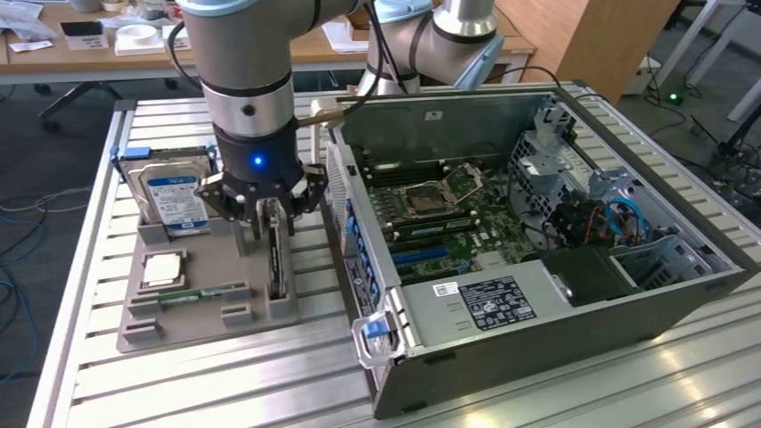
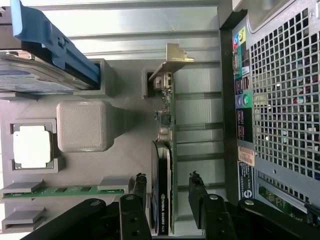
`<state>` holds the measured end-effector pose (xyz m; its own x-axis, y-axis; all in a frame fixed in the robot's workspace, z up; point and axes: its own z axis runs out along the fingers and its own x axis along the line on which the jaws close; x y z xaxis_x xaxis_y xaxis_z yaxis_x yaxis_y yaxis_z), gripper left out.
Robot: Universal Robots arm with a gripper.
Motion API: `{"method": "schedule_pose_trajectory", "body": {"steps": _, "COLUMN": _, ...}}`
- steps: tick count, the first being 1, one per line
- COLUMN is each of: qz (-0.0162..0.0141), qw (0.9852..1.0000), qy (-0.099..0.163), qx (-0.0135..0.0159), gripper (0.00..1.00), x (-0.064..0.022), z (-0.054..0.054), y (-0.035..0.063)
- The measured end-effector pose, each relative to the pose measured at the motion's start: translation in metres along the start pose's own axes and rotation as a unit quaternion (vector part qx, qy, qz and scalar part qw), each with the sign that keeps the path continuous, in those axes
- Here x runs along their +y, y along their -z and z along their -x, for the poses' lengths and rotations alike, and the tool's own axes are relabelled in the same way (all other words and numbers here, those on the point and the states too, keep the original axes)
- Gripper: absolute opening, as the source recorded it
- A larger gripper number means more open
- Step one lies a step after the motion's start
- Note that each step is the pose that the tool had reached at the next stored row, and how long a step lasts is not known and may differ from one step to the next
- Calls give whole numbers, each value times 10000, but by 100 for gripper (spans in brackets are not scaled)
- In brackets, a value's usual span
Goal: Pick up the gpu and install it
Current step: 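Pick up the gpu and move the gpu toward the slot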
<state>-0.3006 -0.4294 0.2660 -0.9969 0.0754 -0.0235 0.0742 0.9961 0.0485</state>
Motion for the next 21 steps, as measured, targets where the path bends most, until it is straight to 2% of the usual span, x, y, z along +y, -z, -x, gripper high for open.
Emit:
{"method": "schedule_pose_trajectory", "body": {"steps": 7, "qz": -2, "qw": 10000, "qy": 0, "qx": 2, "gripper": 47, "x": -2, "z": -2, "y": -50}}
{"method": "schedule_pose_trajectory", "body": {"steps": 15, "qz": -1, "qw": 10000, "qy": 0, "qx": 2, "gripper": 47, "x": -2, "z": -2, "y": -54}}
{"method": "schedule_pose_trajectory", "body": {"steps": 21, "qz": -1, "qw": 10000, "qy": 0, "qx": 2, "gripper": 47, "x": -5, "z": -3, "y": -113}}
